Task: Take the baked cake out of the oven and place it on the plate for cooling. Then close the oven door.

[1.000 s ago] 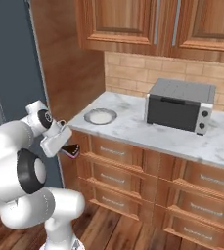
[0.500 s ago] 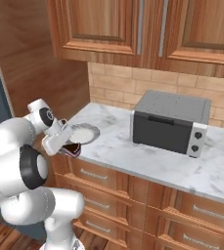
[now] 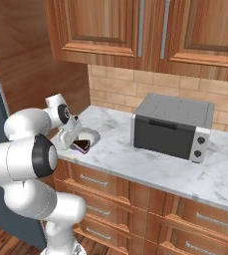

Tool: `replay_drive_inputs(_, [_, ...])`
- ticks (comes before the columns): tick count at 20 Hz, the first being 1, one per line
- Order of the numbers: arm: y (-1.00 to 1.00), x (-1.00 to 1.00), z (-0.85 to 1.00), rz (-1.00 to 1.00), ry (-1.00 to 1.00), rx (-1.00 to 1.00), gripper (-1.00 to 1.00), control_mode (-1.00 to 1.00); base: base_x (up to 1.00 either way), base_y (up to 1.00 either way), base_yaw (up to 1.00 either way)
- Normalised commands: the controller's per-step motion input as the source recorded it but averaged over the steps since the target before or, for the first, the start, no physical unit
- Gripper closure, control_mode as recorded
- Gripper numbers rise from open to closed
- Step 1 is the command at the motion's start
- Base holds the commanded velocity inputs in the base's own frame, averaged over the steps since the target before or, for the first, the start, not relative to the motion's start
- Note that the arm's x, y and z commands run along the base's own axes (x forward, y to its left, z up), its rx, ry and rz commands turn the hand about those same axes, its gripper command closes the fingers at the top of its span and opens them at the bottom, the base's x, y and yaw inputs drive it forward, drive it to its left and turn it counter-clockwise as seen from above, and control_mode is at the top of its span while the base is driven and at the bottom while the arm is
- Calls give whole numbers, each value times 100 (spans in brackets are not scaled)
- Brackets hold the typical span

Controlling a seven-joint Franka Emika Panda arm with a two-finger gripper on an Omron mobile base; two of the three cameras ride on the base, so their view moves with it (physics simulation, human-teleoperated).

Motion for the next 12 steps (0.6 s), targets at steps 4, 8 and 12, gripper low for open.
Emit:
replay_drive_inputs(4, [0, 53, 0, 16, 0, 6, 100, -100, 0, 0, 0])
replay_drive_inputs(8, [7, 61, -1, 13, 0, 0, 100, -100, 0, 0, 0])
replay_drive_inputs(12, [27, 59, -14, 10, 0, 0, 100, -100, 0, 0, 0])
